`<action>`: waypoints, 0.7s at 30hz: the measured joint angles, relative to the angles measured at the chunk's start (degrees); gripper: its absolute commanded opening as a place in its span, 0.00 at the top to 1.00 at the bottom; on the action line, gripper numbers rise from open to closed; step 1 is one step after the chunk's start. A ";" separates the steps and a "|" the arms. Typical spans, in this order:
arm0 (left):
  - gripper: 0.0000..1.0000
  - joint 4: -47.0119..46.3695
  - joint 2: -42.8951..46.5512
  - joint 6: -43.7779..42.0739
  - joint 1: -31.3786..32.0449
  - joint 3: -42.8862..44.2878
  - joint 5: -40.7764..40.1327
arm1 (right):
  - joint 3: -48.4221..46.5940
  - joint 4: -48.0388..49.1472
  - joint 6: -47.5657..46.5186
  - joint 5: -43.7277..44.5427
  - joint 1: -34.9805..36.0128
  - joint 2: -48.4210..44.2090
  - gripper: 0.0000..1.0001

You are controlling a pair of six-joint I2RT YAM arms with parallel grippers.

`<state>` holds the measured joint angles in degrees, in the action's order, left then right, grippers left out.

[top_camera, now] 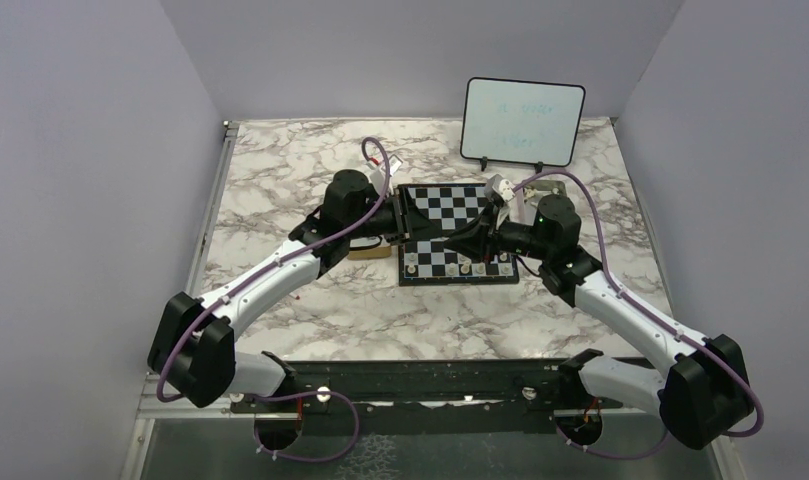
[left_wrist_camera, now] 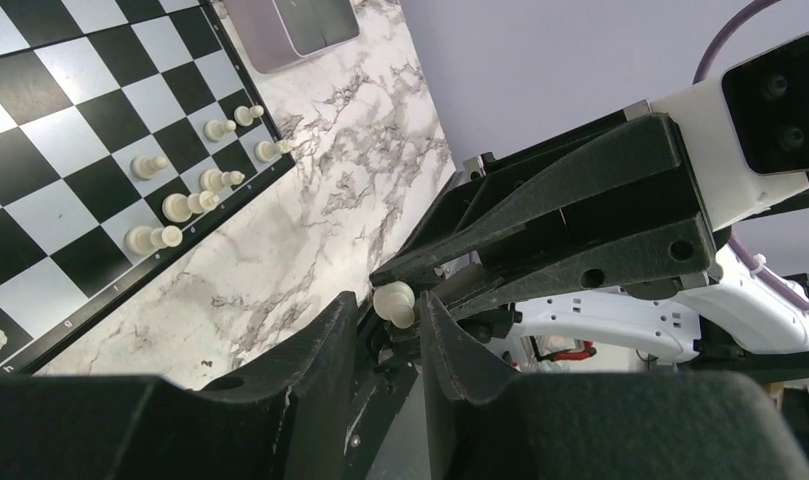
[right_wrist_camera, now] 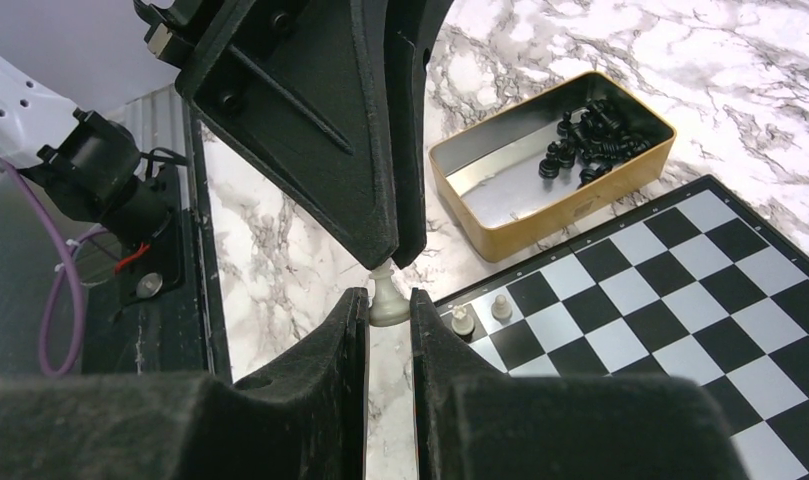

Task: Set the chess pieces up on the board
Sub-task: Place the chess piece on the chessboard.

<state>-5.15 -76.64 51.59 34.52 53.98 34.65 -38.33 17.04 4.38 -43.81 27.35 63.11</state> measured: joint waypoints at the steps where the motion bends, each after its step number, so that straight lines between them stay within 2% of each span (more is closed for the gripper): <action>1: 0.71 -0.11 -0.11 0.09 0.00 0.00 0.09 | 0.00 0.00 -0.09 0.00 0.04 0.00 0.91; 5: 0.76 -0.63 -0.63 0.35 0.04 0.00 0.61 | 0.00 -0.02 -0.46 0.00 0.04 0.00 0.91; 12: 0.93 -1.18 -1.20 0.68 0.11 0.00 1.55 | 0.11 -0.44 -1.53 0.11 0.09 0.09 0.88; 21: 0.97 0.55 -2.03 -1.40 0.11 0.00 1.31 | 0.11 -1.38 -2.01 1.36 0.09 1.90 0.76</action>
<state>-4.60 -78.67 50.19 34.63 53.98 35.97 -38.22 15.66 2.37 -42.46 27.44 65.01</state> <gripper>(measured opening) 0.067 0.207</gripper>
